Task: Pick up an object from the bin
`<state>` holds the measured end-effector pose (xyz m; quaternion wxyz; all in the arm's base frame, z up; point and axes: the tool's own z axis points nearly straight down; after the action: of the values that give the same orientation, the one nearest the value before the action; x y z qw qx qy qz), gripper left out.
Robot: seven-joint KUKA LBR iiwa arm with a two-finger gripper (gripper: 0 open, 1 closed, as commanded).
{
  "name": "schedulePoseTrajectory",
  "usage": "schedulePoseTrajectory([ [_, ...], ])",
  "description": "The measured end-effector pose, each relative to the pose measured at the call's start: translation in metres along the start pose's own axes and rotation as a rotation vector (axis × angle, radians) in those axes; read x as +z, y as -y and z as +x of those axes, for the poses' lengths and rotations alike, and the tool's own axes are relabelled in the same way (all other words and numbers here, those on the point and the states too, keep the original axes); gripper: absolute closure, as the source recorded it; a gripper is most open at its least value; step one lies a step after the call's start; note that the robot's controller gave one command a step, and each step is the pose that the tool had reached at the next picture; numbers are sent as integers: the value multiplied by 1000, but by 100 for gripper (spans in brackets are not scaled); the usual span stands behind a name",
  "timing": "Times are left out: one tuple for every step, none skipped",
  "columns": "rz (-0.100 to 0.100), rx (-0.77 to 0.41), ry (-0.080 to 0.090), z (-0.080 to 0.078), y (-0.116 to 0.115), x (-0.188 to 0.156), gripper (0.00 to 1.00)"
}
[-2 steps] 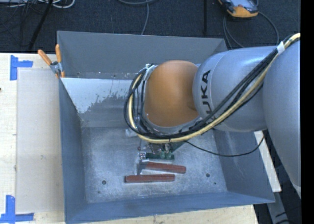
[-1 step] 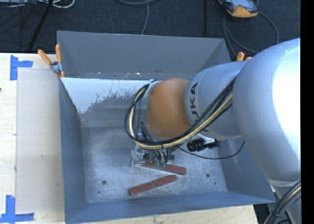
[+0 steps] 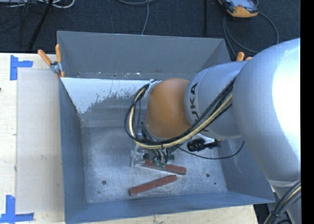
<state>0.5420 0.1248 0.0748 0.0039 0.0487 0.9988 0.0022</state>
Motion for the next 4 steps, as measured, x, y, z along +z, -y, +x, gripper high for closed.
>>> schedulePoseTrajectory([
  [8,-36,-15,-6,-14,-30,100],
  [5,-142,-8,66,25,-140,0],
  [5,-141,-10,67,25,-139,0],
  [3,-133,-2,54,24,-89,0],
])
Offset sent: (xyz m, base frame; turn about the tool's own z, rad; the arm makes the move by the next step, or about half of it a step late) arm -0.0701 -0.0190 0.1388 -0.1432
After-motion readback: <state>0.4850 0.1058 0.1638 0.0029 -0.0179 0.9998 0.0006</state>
